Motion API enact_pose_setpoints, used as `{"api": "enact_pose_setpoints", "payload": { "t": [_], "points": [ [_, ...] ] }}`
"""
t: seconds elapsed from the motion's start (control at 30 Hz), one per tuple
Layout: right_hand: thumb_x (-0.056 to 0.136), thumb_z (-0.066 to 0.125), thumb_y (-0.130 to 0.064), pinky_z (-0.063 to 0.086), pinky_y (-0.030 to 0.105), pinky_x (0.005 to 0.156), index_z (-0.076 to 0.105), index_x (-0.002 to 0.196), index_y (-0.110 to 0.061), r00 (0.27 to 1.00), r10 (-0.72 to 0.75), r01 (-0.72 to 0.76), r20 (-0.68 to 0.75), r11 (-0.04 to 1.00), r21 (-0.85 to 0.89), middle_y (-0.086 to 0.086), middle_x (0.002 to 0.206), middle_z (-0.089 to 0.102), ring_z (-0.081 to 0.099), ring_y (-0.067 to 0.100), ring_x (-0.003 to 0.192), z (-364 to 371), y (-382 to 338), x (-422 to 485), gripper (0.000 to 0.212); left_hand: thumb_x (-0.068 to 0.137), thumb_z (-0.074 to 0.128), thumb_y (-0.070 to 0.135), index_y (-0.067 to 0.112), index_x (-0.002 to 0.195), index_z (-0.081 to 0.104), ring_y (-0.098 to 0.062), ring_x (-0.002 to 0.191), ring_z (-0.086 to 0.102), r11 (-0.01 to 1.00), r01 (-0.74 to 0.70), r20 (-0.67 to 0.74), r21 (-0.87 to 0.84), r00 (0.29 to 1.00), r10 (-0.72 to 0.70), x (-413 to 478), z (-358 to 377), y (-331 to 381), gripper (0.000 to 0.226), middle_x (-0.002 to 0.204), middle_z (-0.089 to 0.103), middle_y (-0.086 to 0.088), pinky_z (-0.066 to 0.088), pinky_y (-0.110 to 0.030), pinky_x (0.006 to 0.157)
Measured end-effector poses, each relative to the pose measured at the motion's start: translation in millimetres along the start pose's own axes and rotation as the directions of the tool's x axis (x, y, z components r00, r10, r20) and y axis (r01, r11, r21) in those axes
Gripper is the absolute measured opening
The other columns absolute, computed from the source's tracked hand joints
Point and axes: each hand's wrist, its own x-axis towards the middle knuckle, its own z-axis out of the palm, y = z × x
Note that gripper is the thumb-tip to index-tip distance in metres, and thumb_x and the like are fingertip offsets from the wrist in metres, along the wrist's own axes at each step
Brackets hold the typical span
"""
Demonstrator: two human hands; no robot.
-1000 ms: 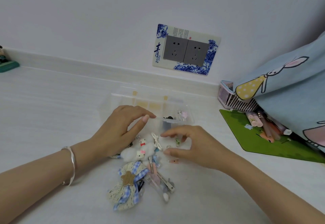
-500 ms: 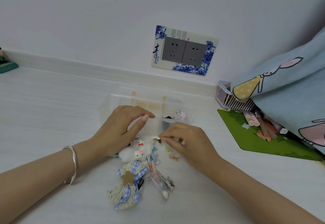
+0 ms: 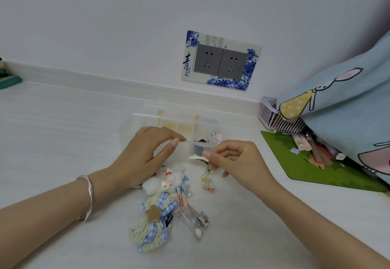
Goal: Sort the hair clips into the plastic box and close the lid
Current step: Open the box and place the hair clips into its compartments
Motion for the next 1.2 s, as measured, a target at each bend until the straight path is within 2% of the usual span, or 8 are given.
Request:
{"api": "enact_pose_setpoints", "payload": {
  "t": [0.23, 0.37, 0.47, 0.6, 0.73, 0.87, 1.0, 1.2],
  "points": [
    [0.071, 0.079, -0.003, 0.051, 0.019, 0.049, 0.07, 0.07, -0.011, 0.999, 0.037, -0.037, 0.009, 0.999, 0.008, 0.002, 0.067, 0.069, 0.064, 0.01, 0.057, -14.2, 6.0, -1.0, 0.012, 0.095, 0.032, 0.043, 0.033, 0.111, 0.061, 0.009, 0.106, 0.051, 1.0, 0.003, 0.017, 0.026, 1.0, -0.003, -0.2, 0.2, -0.3, 0.035, 0.107, 0.063, 0.022, 0.022, -0.008, 0.098],
    [0.074, 0.073, 0.003, 0.051, 0.015, 0.051, 0.066, 0.081, -0.011, 0.989, -0.121, 0.124, -0.083, 0.992, 0.032, 0.004, 0.074, 0.069, 0.062, 0.003, 0.061, -29.8, -10.5, 13.6, 0.017, 0.094, 0.033, 0.046, 0.034, 0.111, 0.06, 0.01, 0.105, 0.051, 1.0, 0.006, 0.018, 0.03, 1.0, -0.007, -0.1, -0.6, -0.1, 0.035, 0.106, 0.063, 0.023, 0.023, -0.009, 0.098],
    [0.079, 0.071, -0.002, 0.046, 0.014, 0.055, 0.061, 0.083, -0.02, 0.955, -0.267, 0.247, -0.131, 0.958, -0.148, 0.001, 0.08, 0.069, 0.063, 0.002, 0.07, -47.6, -23.2, 39.3, 0.02, 0.092, 0.036, 0.047, 0.032, 0.112, 0.061, 0.011, 0.105, 0.051, 0.999, -0.007, 0.03, 0.043, 1.0, 0.006, 1.6, -1.1, 1.8, 0.035, 0.107, 0.062, 0.025, 0.023, -0.008, 0.098],
    [0.082, 0.071, -0.013, 0.039, 0.011, 0.059, 0.061, 0.081, -0.023, 0.955, -0.277, 0.295, 0.105, 0.852, -0.433, -0.003, 0.08, 0.073, 0.065, 0.006, 0.076, -58.9, -31.3, 68.0, 0.014, 0.091, 0.039, 0.047, 0.032, 0.112, 0.061, 0.008, 0.104, 0.051, 0.999, -0.007, 0.036, 0.042, 0.999, 0.005, 2.0, -1.4, 2.1, 0.034, 0.108, 0.062, 0.024, 0.026, -0.011, 0.097],
    [0.082, 0.071, -0.012, 0.036, 0.007, 0.057, 0.067, 0.083, -0.015, 0.937, -0.153, 0.296, 0.315, 0.829, -0.475, -0.001, 0.08, 0.075, 0.064, -0.001, 0.07, -50.3, -28.4, 86.2, 0.005, 0.091, 0.04, 0.047, 0.033, 0.112, 0.061, 0.007, 0.104, 0.052, 0.999, 0.004, 0.043, 0.043, 0.999, -0.006, 2.5, -2.2, 1.7, 0.033, 0.109, 0.062, 0.024, 0.027, -0.012, 0.098],
    [0.081, 0.071, -0.009, 0.037, 0.002, 0.057, 0.074, 0.091, -0.006, 0.934, -0.185, 0.305, 0.306, 0.858, -0.414, 0.005, 0.087, 0.074, 0.059, -0.012, 0.064, -38.0, -11.5, 87.7, 0.011, 0.092, 0.039, 0.047, 0.034, 0.113, 0.06, 0.008, 0.104, 0.052, 0.999, 0.005, 0.06, 0.044, 0.998, -0.008, 3.1, -3.5, 1.4, 0.033, 0.109, 0.06, 0.026, 0.027, -0.012, 0.098],
    [0.085, 0.068, -0.017, 0.036, 0.0, 0.069, 0.074, 0.099, -0.016, 0.937, -0.168, 0.302, 0.306, 0.831, -0.467, 0.0, 0.099, 0.074, 0.058, -0.018, 0.078, -37.9, -3.2, 83.9, 0.016, 0.091, 0.041, 0.048, 0.032, 0.117, 0.06, 0.005, 0.108, 0.051, 0.996, -0.037, 0.096, 0.076, 0.995, 0.03, 6.9, -10.4, 2.9, 0.036, 0.114, 0.061, 0.021, 0.035, -0.023, 0.099],
    [0.084, 0.066, -0.027, 0.038, 0.017, 0.098, 0.069, 0.101, -0.035, 0.923, -0.33, 0.383, 0.196, 0.812, -0.44, -0.018, 0.112, 0.066, 0.056, -0.003, 0.11, -37.0, -20.6, 42.2, 0.019, 0.076, 0.051, 0.065, 0.042, 0.095, 0.065, -0.002, 0.079, 0.059, 0.999, -0.005, 0.322, 0.053, 0.947, -0.012, 5.5, -46.3, 17.6, 0.033, 0.087, 0.064, 0.023, 0.042, -0.01, 0.06]
  ]
}}
